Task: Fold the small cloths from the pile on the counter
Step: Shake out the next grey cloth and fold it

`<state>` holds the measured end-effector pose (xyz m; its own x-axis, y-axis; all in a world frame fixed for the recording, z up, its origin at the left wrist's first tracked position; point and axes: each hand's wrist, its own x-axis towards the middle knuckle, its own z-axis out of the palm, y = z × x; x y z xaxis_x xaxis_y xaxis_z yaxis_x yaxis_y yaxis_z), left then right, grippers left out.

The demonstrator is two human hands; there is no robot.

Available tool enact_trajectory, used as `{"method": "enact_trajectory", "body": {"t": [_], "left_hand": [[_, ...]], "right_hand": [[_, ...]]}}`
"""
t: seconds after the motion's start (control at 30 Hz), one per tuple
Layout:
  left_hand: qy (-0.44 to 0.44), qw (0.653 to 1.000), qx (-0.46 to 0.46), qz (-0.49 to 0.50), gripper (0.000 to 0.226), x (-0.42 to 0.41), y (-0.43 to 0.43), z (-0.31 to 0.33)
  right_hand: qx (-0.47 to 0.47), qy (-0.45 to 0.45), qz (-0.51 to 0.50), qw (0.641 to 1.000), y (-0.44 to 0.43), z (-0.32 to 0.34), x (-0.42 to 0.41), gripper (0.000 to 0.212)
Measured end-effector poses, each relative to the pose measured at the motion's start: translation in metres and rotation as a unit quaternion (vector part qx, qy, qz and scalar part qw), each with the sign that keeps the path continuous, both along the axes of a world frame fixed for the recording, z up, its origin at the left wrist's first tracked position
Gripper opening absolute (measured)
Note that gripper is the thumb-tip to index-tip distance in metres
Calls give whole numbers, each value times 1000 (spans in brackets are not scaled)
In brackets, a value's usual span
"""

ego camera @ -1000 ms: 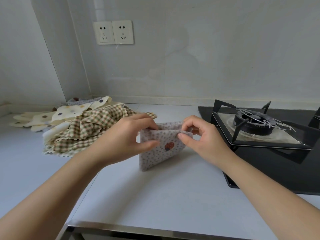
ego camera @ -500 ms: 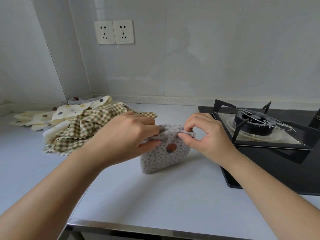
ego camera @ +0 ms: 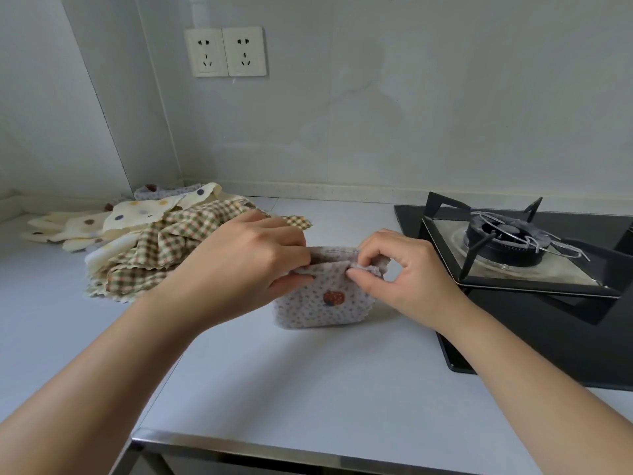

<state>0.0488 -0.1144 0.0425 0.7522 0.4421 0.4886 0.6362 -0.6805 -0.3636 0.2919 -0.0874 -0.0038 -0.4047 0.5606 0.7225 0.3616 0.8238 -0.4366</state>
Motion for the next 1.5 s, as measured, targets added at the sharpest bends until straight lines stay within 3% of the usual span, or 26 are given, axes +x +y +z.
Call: {"method": "enact_trajectory", "body": {"t": [0.23, 0.37, 0.5, 0.67, 0.77, 0.87, 0.97, 1.0, 1.07, 1.1, 1.13, 1.2, 1.3, 1.4, 1.5], "left_hand": [[-138, 982, -125, 29, 30, -9, 11, -6], [-181, 965, -186, 49, 38, -5, 25, 2], [-135, 976, -163, 56, 37, 5, 42, 52], [-94, 981, -161, 43, 37, 24, 50, 140], [-148, 964, -219, 14, 37, 41, 45, 192], [-301, 903, -306, 11, 24, 70, 33, 231], [-413, 812, -413, 24, 38, 111, 20, 251], [-452, 766, -457, 26, 28, 127, 16, 255], [-533, 658, -531, 39, 11, 161, 6, 254], [-562, 625, -540, 46, 12, 181, 0, 251], [-578, 616, -531, 61, 13, 202, -5, 248], [-582, 650, -480, 91, 18, 247, -19, 241], [-563, 728, -361, 146, 28, 316, -39, 232], [-522, 791, -278, 158, 31, 376, -50, 224], [-533, 786, -287, 125, 33, 428, -47, 217]], "right_hand": [[-128, 111, -36, 985, -3, -4, -2, 20], [-134, 97, -46, 985, 2, 7, -1, 21], [-115, 30, -81, 990, 11, 52, 10, 21], [-115, 46, -63, 990, 12, 150, 30, 22], [-150, 61, -71, 984, 5, 206, 50, 23], [-182, 93, -90, 975, -10, 250, 75, 24], [-206, 153, -125, 958, -24, 278, 101, 19], [-249, 226, -107, 936, -28, 283, 111, 15], [-409, 380, -17, 829, -40, 289, 135, 33], [-488, 411, 27, 769, -49, 290, 148, 44], [-533, 408, 44, 740, -58, 288, 161, 49], [-561, 402, 24, 724, -73, 280, 190, 44], [-536, 454, -39, 711, -88, 271, 235, 20], [-470, 470, -130, 736, -91, 262, 278, 16], [-520, 488, -103, 693, -95, 258, 328, 37]]}}
